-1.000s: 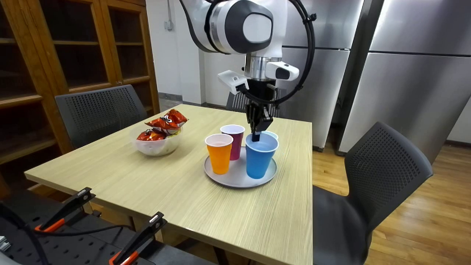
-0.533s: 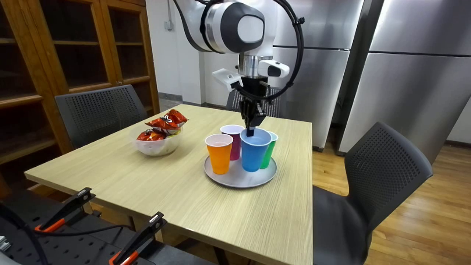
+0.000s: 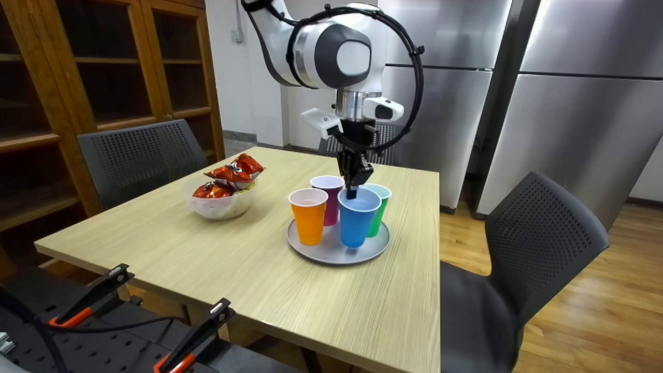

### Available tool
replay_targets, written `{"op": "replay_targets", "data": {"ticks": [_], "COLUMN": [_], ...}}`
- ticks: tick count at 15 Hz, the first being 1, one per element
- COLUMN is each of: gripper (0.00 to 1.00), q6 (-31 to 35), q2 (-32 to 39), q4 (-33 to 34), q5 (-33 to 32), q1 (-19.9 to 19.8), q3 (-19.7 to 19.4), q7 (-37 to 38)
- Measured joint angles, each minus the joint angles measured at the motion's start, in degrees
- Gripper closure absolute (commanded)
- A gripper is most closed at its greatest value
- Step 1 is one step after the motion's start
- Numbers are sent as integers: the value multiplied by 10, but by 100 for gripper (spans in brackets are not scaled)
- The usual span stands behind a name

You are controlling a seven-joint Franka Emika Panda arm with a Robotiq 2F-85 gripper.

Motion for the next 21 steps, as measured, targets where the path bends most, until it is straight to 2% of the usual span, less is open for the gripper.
{"op": "replay_targets", "data": {"ticks": [13,15,21], "gripper": [99,69,24], "q6": [-20,-20,-21], "q2": [38,42,42], "q4": [33,34,36], "q5": [-2,-3,-4], "q1": [5,6,8], "q3": [2,2,2], "q7": [1,1,1]}}
